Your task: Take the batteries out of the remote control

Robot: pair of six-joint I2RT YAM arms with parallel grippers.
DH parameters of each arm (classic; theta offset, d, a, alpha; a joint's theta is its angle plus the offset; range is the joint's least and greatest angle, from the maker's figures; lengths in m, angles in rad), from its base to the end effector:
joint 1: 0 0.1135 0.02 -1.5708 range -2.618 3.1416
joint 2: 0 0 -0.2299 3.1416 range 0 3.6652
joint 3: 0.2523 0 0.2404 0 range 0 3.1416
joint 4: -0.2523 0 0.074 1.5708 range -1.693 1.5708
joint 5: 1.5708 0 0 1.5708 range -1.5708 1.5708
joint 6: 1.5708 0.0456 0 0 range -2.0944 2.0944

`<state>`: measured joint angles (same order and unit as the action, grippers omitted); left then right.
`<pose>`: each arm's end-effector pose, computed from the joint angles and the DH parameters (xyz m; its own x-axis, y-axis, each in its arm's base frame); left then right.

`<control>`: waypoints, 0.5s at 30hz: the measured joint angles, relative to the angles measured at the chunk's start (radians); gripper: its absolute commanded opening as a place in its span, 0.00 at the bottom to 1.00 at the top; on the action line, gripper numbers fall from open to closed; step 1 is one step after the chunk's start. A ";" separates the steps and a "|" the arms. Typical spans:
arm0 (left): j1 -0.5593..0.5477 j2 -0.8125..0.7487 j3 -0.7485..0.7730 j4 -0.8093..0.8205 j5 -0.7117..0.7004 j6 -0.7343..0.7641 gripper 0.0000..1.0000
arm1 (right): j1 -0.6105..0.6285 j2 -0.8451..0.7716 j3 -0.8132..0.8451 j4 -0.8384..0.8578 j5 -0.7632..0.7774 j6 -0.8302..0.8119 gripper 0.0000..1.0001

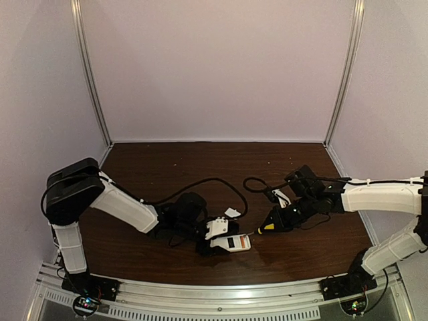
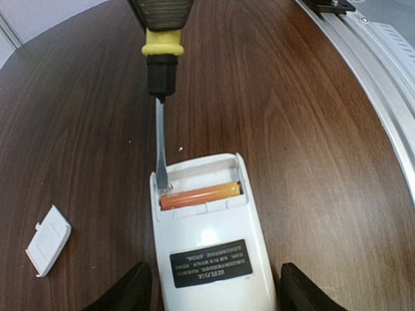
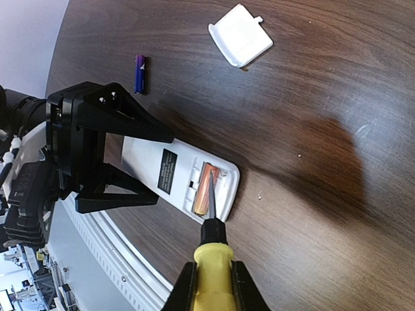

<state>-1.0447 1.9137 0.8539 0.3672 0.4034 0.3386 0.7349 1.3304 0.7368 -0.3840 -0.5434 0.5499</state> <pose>0.1616 -0.3140 0.0823 0.0121 0.5875 -0.8092 0.9998 0.0058 0.0192 0.1734 0.1885 0.1626 -0.9365 -0.2434 -0.2526 -0.3507 0.6667 0.6577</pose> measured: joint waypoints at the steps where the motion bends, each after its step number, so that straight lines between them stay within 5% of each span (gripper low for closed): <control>1: 0.000 0.006 0.005 -0.007 0.002 0.000 0.73 | 0.000 0.006 -0.002 0.006 -0.002 0.000 0.00; 6: 0.000 0.019 0.016 -0.040 0.003 -0.001 0.71 | 0.001 0.029 -0.005 0.014 -0.007 0.000 0.00; 15: 0.003 0.025 0.025 -0.046 0.002 -0.004 0.43 | 0.000 0.031 -0.015 0.016 -0.014 0.003 0.00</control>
<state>-1.0420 1.9385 0.8787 0.3214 0.4053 0.3344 0.7353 1.3609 0.7216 -0.3683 -0.5571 0.5533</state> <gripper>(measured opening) 0.575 0.163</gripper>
